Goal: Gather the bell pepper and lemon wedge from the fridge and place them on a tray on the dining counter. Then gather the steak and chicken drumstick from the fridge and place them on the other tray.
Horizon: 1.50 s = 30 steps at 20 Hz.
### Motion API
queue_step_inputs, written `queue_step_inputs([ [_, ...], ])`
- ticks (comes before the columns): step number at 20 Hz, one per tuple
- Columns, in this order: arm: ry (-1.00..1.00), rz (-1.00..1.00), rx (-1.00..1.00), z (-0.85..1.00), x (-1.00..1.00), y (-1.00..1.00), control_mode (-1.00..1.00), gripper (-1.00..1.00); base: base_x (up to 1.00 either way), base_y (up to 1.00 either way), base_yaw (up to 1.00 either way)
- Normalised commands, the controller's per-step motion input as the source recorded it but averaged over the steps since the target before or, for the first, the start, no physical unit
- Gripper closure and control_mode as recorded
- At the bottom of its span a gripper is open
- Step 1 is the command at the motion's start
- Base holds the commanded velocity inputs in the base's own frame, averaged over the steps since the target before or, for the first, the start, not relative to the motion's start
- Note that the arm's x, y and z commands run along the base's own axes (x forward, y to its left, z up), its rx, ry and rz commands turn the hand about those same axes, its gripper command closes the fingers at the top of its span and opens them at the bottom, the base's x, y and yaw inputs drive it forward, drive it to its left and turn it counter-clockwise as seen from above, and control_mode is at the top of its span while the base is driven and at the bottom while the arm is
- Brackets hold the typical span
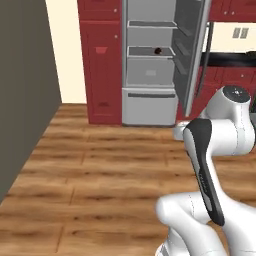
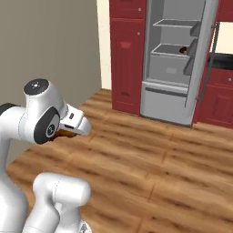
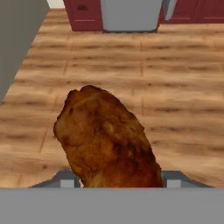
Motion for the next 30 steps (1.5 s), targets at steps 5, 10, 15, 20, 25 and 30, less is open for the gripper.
queue_step_inputs([
  [5, 0.0, 0.0, 0.0, 0.0, 0.0, 0.0, 1.0, 1.0, -1.0, 0.0, 0.0],
  [10, 0.0, 0.0, 0.0, 0.0, 0.0, 0.0, 1.0, 1.0, -1.0, 0.0, 0.0],
  [15, 0.0, 0.0, 0.0, 0.0, 0.0, 0.0, 1.0, 1.0, -1.0, -0.01, 0.0],
  [20, 0.0, 0.0, 0.0, 0.0, 0.0, 0.0, 1.0, 1.0, -1.0, -0.35, 0.0],
  [25, 0.0, 0.0, 0.0, 0.0, 0.0, 0.0, 1.0, 1.0, -1.0, -0.56, 0.0],
  [30, 0.0, 0.0, 0.0, 0.0, 0.0, 0.0, 1.0, 1.0, -1.0, -0.56, 0.0],
])
